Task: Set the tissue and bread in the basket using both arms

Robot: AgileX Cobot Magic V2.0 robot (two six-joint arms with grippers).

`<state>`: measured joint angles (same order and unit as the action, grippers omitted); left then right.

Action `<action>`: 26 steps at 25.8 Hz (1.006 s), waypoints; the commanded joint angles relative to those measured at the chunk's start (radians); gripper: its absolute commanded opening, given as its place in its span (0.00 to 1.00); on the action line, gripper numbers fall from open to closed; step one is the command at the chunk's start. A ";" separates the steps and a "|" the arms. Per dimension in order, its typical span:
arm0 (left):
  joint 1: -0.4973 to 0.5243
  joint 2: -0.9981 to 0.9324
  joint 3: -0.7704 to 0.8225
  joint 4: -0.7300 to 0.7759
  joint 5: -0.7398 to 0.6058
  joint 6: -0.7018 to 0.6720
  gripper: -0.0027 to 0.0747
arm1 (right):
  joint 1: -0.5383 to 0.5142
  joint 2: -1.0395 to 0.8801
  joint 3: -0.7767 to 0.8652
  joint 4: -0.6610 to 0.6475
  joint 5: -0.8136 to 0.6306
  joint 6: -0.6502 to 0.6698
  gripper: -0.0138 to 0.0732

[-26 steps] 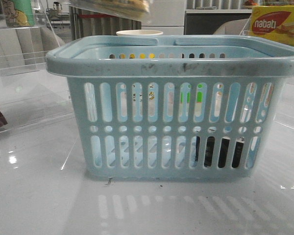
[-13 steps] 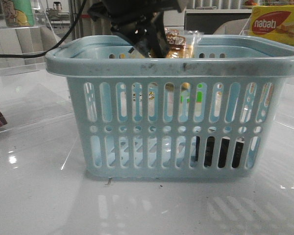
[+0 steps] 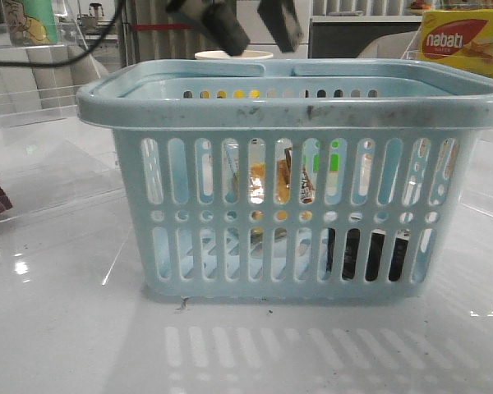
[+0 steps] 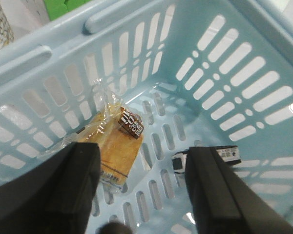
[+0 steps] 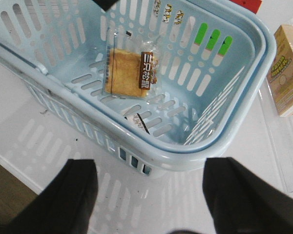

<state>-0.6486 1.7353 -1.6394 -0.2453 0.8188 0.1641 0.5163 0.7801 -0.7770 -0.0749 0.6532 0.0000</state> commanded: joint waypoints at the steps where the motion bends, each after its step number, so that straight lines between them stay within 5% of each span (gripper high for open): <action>1: -0.010 -0.143 -0.029 -0.008 -0.006 0.024 0.62 | -0.002 -0.005 -0.027 -0.006 -0.067 -0.008 0.80; 26: -0.010 -1.168 0.811 0.045 -0.069 0.050 0.62 | -0.002 -0.005 -0.027 -0.006 -0.068 -0.008 0.80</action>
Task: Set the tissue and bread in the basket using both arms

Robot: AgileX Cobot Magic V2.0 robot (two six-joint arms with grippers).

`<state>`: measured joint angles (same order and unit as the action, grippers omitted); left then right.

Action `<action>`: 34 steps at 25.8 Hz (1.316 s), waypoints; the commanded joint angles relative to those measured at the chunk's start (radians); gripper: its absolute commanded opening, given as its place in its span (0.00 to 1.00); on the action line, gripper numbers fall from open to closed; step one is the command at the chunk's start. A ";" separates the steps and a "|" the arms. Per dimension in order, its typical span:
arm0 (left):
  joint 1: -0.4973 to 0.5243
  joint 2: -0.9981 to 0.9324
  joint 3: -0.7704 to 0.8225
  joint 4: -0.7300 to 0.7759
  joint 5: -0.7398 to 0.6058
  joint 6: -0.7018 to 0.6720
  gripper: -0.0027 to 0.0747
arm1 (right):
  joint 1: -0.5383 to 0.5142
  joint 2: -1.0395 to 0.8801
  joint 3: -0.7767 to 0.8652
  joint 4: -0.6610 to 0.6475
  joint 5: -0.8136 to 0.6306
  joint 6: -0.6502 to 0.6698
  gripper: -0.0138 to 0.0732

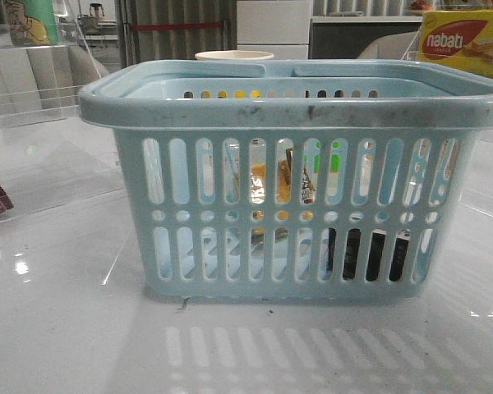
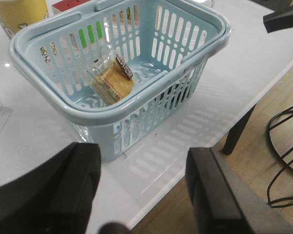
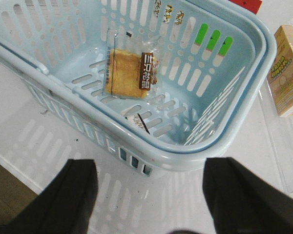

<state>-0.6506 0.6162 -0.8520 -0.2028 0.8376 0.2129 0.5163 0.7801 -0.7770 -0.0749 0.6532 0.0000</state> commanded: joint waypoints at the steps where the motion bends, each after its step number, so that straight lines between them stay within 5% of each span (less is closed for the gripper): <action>1: -0.008 -0.077 0.045 0.010 -0.103 -0.002 0.62 | -0.002 -0.005 -0.027 -0.006 -0.068 -0.008 0.80; 8: -0.008 -0.141 0.142 0.085 -0.135 -0.069 0.62 | -0.002 -0.031 -0.027 -0.006 -0.006 -0.008 0.80; 24: -0.008 -0.141 0.144 0.085 -0.137 -0.069 0.62 | -0.002 -0.529 0.090 -0.007 0.306 -0.008 0.79; 28: -0.008 -0.141 0.144 0.085 -0.120 -0.069 0.59 | -0.002 -0.588 0.106 -0.007 0.326 -0.008 0.61; 34: -0.008 -0.141 0.144 0.085 -0.118 -0.069 0.32 | -0.002 -0.592 0.106 -0.007 0.339 -0.008 0.28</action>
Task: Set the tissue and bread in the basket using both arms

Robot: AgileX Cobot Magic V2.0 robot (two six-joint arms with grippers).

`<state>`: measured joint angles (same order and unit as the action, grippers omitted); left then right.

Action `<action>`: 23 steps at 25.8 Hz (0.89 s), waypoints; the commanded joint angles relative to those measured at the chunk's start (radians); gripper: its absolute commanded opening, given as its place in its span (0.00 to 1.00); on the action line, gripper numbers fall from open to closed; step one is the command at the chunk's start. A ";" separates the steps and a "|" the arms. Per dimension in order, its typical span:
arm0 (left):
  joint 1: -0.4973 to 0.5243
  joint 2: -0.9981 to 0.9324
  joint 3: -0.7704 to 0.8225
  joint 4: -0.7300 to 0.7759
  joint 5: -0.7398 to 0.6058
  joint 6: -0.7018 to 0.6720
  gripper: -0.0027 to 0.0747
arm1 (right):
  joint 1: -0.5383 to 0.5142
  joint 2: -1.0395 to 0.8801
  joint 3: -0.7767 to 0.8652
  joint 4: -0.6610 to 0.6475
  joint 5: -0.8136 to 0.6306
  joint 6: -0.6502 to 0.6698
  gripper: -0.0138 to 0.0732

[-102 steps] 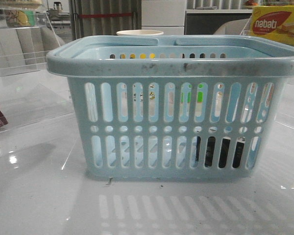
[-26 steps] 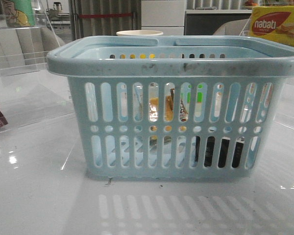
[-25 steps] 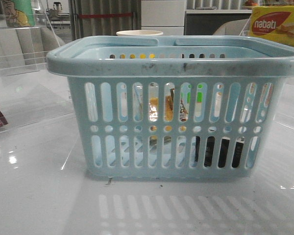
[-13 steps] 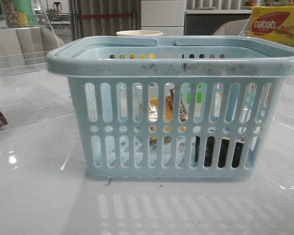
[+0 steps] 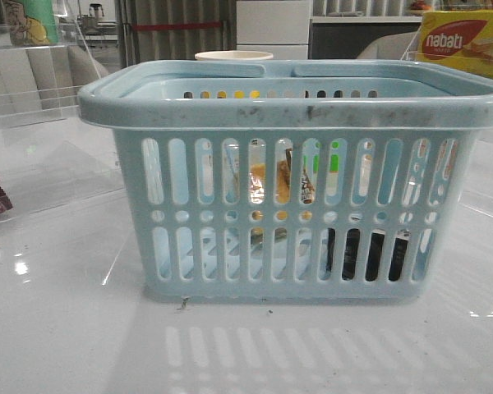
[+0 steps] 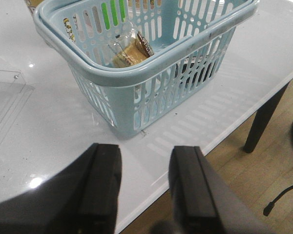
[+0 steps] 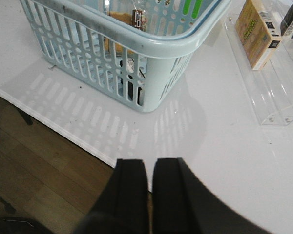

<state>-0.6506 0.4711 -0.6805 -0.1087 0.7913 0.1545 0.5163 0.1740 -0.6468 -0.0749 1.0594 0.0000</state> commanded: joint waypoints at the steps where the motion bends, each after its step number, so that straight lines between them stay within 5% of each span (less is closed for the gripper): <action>1: -0.008 0.004 -0.027 -0.009 -0.071 -0.011 0.28 | -0.002 0.014 -0.024 -0.007 -0.067 -0.008 0.24; 5: -0.008 0.004 -0.027 -0.009 -0.071 -0.011 0.15 | -0.002 0.014 -0.024 -0.006 -0.068 -0.008 0.23; 23: -0.008 0.002 -0.027 -0.011 -0.071 -0.011 0.15 | -0.002 0.014 -0.024 -0.010 -0.067 -0.008 0.23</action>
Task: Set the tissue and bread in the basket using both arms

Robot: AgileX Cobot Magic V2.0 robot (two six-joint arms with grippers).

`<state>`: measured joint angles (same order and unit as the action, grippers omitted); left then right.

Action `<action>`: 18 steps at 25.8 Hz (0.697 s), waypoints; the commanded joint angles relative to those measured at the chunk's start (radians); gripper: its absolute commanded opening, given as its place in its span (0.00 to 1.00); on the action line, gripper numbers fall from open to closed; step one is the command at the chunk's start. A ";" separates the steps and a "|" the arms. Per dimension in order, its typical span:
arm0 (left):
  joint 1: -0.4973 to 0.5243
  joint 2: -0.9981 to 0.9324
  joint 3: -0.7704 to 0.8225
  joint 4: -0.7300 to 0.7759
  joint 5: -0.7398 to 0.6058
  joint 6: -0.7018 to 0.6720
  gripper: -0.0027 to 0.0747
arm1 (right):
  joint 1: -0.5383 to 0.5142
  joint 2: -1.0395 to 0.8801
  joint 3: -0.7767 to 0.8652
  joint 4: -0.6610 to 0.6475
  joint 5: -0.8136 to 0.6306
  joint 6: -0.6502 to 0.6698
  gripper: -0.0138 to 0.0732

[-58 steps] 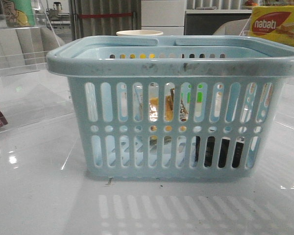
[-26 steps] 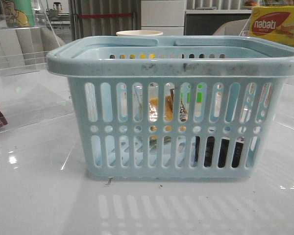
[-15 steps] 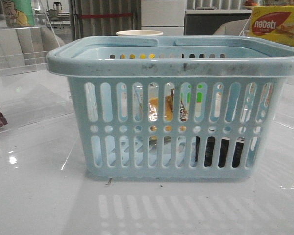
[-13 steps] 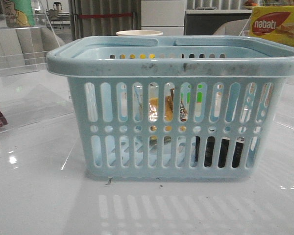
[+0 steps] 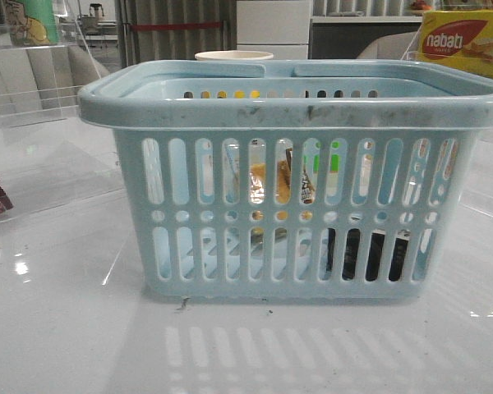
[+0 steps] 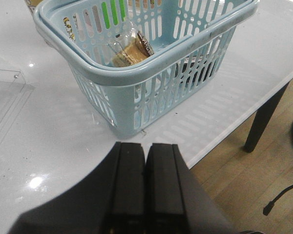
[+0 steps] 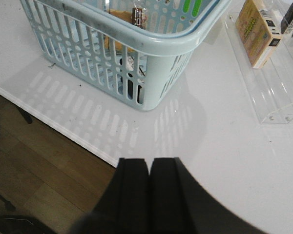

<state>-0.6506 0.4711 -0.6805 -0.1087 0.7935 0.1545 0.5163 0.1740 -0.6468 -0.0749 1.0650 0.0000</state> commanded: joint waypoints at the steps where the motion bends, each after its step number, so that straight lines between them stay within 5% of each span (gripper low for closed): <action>1: -0.008 -0.004 -0.027 -0.011 -0.074 -0.011 0.15 | -0.002 0.014 -0.024 -0.010 -0.073 -0.008 0.23; 10: 0.085 -0.086 -0.007 -0.013 -0.110 -0.011 0.15 | -0.002 0.014 -0.024 -0.010 -0.073 -0.008 0.23; 18: 0.242 -0.215 0.171 -0.018 -0.322 -0.011 0.15 | -0.002 0.014 -0.024 -0.010 -0.073 -0.008 0.23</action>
<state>-0.4610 0.2882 -0.5536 -0.1107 0.6365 0.1545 0.5163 0.1740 -0.6468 -0.0749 1.0650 0.0000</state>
